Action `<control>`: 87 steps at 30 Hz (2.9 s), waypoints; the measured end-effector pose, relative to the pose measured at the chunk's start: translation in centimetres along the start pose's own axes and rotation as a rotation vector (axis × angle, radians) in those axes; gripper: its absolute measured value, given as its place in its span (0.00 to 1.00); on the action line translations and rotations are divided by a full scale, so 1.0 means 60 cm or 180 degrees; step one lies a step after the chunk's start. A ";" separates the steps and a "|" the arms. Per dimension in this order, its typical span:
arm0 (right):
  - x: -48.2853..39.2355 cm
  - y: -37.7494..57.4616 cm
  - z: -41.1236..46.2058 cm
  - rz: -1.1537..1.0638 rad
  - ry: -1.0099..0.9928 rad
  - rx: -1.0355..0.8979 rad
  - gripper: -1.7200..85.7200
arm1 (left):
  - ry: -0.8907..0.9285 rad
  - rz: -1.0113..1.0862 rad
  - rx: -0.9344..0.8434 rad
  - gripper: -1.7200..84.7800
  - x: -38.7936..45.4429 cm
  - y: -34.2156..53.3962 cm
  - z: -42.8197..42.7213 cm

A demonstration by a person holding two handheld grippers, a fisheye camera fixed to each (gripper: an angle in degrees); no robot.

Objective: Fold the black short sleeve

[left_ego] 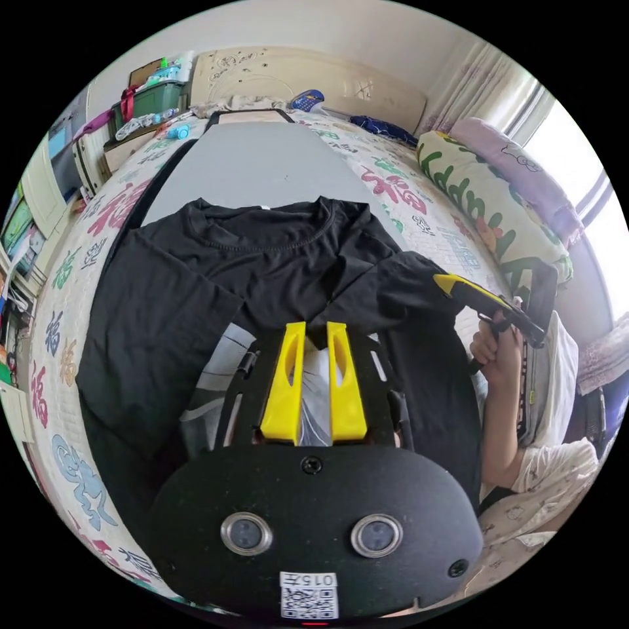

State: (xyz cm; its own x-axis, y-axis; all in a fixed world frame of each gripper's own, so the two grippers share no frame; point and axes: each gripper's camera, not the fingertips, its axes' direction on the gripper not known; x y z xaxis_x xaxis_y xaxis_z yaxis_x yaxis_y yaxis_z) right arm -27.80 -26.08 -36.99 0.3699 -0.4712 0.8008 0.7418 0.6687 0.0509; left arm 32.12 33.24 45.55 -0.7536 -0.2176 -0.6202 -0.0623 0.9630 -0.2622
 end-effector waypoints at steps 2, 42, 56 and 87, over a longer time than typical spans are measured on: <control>-0.029 -0.030 -0.023 -0.0065 0.0034 0.0124 0.03 | -0.0220 0.0172 -0.0013 0.03 -0.057 0.006 -0.007; -0.078 -0.315 -0.038 0.1208 0.1541 0.0240 0.16 | 0.0378 0.1900 -0.0491 0.10 -0.487 -0.182 0.332; -0.058 -0.315 0.011 0.1165 0.1700 0.0145 0.15 | -0.0013 0.2124 -0.0475 0.10 -0.385 -0.177 0.369; 0.106 -0.110 0.066 0.2158 0.1631 -0.0748 0.03 | 0.0448 0.1340 -0.0575 0.10 0.434 -0.494 0.192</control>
State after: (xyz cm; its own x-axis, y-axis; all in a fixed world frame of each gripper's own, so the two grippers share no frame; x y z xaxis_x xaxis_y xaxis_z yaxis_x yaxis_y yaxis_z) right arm -32.54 -31.21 -29.89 0.9358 -0.2536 0.2450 0.3467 0.7889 -0.5075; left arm 21.88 -2.78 28.65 -0.8182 0.2088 -0.5356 0.1640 0.9778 0.1307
